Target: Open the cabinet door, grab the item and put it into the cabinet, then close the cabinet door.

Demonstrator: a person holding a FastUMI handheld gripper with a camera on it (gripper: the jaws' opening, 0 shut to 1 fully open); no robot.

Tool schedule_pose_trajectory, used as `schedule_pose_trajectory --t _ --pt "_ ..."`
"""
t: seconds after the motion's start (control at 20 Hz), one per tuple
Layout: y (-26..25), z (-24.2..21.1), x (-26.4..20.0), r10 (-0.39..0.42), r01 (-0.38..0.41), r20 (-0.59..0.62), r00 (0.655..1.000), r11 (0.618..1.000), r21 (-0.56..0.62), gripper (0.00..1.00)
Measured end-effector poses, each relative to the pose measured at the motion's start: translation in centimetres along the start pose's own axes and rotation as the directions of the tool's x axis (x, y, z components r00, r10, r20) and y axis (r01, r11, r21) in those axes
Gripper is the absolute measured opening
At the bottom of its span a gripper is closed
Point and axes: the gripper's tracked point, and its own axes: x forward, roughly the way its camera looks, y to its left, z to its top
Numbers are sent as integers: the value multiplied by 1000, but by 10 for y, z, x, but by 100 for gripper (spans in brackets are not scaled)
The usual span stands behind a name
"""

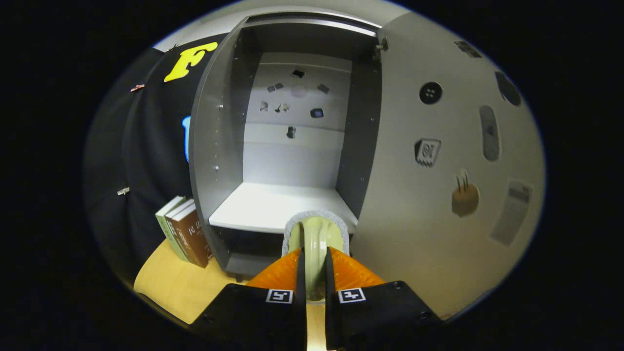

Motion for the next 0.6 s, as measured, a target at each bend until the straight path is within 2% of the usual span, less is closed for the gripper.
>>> schedule_pose_trajectory --t 0.2,0.3,0.6 --pt "13 44 45 36 -36 64 997 999 2 19" --pt "29 57 73 81 -82 86 993 997 7 19" --pt "52 55 160 132 -132 39 990 991 2 19"
